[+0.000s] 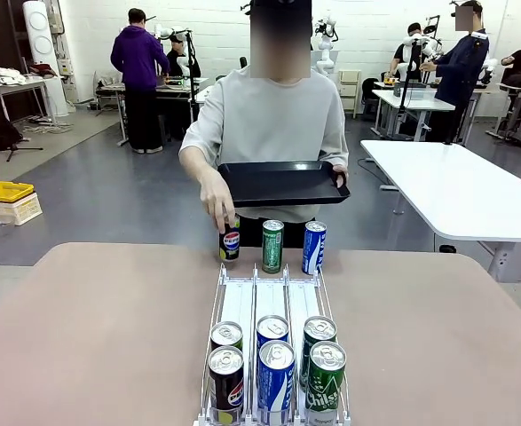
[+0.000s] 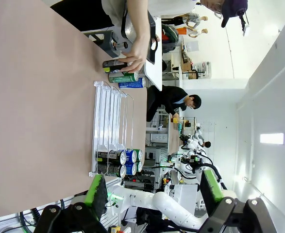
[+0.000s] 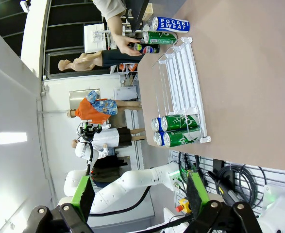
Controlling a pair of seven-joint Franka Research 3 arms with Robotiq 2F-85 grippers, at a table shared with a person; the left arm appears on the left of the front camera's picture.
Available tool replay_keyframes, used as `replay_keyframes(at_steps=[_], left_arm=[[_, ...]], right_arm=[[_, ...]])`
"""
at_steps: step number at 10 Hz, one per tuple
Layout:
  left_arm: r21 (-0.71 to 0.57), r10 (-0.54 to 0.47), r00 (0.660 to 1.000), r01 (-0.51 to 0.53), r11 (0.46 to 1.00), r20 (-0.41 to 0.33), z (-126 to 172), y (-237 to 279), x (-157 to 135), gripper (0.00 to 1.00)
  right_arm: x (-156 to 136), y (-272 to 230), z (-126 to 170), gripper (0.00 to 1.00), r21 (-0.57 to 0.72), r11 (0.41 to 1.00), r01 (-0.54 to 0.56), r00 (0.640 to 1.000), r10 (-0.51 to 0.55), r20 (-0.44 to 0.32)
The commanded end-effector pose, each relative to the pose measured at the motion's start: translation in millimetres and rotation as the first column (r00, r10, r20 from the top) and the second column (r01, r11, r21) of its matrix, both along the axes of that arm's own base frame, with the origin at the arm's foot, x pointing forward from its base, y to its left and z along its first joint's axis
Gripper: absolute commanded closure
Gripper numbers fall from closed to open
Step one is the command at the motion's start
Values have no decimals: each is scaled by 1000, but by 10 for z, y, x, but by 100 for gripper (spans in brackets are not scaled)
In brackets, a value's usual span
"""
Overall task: Retrieve and hand over the desired beverage to the person.
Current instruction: Pick up a can of the same type that the person held from the Automatic Can Dispenser.
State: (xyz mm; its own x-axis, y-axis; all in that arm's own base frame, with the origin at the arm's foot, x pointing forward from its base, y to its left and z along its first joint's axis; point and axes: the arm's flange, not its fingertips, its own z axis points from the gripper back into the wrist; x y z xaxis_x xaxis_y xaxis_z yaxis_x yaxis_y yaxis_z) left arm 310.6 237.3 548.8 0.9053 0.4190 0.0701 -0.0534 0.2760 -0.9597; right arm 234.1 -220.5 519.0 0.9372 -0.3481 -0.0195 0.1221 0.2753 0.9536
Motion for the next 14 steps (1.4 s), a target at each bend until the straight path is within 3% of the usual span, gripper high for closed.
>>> replay_keyframes(at_steps=[1,14], left_arm=[[-9,-2,1000,2,1000,12,15,6,2,0],[-9,-2,1000,2,1000,12,15,6,2,0]], right_arm=[[4,0,-2,0,19,1000,3,1000,-3,19],[4,0,-2,0,19,1000,3,1000,-3,19]])
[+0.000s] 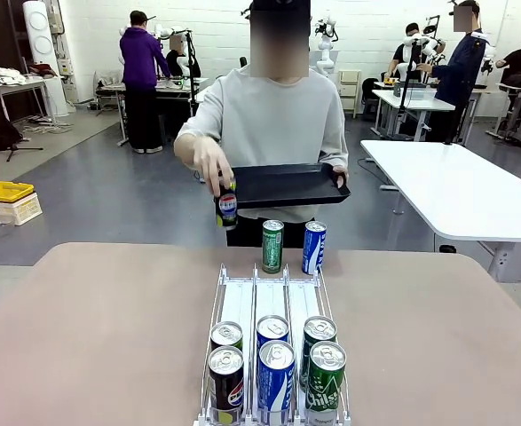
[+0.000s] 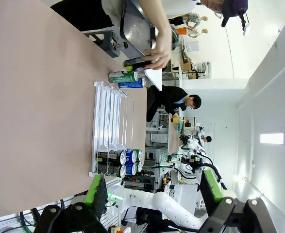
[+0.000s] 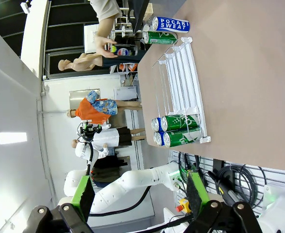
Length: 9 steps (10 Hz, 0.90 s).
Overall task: Retrieve and hand over the desired beverage to the person.
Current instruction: Pick up a can of the same type that the person held from the Automatic Can Dispenser.
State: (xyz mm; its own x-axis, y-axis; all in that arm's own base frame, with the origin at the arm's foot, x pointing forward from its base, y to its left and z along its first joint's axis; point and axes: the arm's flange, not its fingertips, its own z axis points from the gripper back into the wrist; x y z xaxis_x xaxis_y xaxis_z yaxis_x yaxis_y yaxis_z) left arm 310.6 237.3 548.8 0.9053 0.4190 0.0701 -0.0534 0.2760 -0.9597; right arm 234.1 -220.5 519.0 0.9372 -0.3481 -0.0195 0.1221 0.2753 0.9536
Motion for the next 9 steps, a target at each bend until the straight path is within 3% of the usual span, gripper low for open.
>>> replay_keyframes(at_steps=[1,9], left_arm=[[-9,-2,1000,2,1000,12,15,6,2,0],[-9,-2,1000,2,1000,12,15,6,2,0]], right_arm=[[4,0,-2,0,19,1000,3,1000,-3,19],[4,0,-2,0,19,1000,3,1000,-3,19]])
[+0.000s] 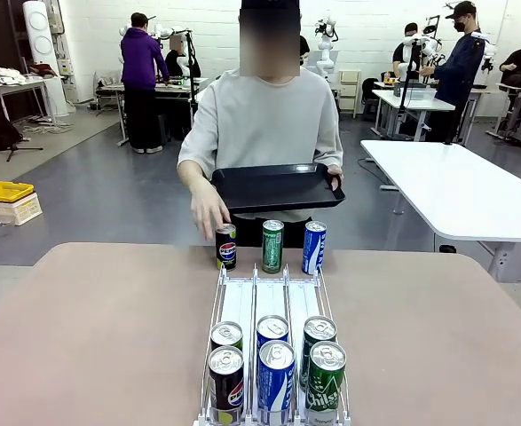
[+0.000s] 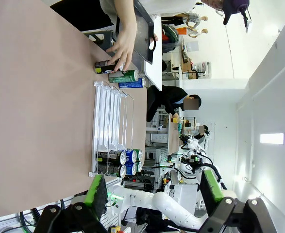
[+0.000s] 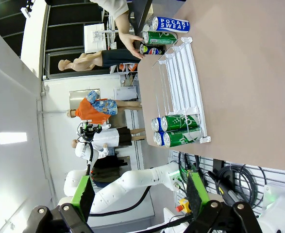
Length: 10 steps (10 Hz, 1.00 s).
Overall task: Retrieve and hand over the desired beverage to the person.
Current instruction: Pick up a can of the same type that the person held from the Automatic Can Dispenser.
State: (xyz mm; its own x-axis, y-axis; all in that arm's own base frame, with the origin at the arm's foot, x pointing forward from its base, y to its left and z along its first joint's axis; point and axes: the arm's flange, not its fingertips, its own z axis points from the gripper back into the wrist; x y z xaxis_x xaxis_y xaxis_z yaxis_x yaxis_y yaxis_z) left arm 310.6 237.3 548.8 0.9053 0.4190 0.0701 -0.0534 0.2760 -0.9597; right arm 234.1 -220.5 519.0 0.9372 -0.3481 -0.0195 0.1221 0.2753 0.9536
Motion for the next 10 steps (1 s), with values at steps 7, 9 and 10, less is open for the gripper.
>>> replay_keyframes(at_steps=[7,9,10], left_arm=[[850,-186,982,111,516,-15,1734,-2451,313,0],[966,-129,976,193,171,-173,1448,-3659,707,0],[978,-95,979,187,92,-179,1177,-4158,831,0]], right_arm=[[4,0,-2,0,19,1000,3,1000,-3,19],[4,0,-2,0,19,1000,3,1000,-3,19],[4,0,-2,0,19,1000,3,1000,-3,19]])
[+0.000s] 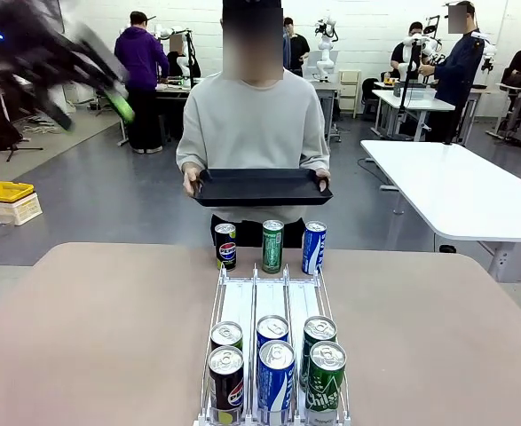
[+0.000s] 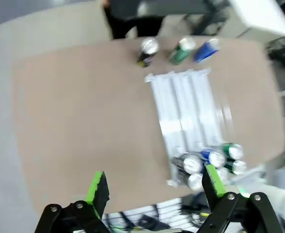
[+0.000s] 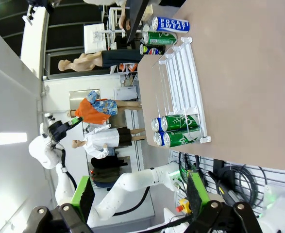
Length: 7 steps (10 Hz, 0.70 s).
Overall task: Retrieve and hand over the desired beverage to the person.
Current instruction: Pick up a can of the same type that the person held from the Automatic Can Dispenser.
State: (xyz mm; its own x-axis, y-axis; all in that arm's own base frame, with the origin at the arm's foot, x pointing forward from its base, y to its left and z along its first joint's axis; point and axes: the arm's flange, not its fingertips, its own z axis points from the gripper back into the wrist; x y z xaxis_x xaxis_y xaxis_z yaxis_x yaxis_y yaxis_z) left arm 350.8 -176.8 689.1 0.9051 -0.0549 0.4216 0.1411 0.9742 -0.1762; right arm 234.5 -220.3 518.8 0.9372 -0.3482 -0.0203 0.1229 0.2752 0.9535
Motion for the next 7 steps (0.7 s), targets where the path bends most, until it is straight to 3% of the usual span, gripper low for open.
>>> replay_keyframes(at_steps=[1,3,4,7], left_arm=[[410,114,982,-43,911,-149,-598,-466,454,0],[448,102,976,-5,894,-193,-1265,-920,327,0],[435,76,971,31,900,-227,-1462,-1014,224,0],[242,25,946,57,969,-324,-1550,-1049,21,0]], right_arm=[[0,-2,0,0,19,1000,3,1000,-3,20],[0,-2,0,0,19,1000,3,1000,-3,20],[0,-2,0,0,19,1000,3,1000,-3,20],[0,-2,0,0,19,1000,3,1000,-3,20]])
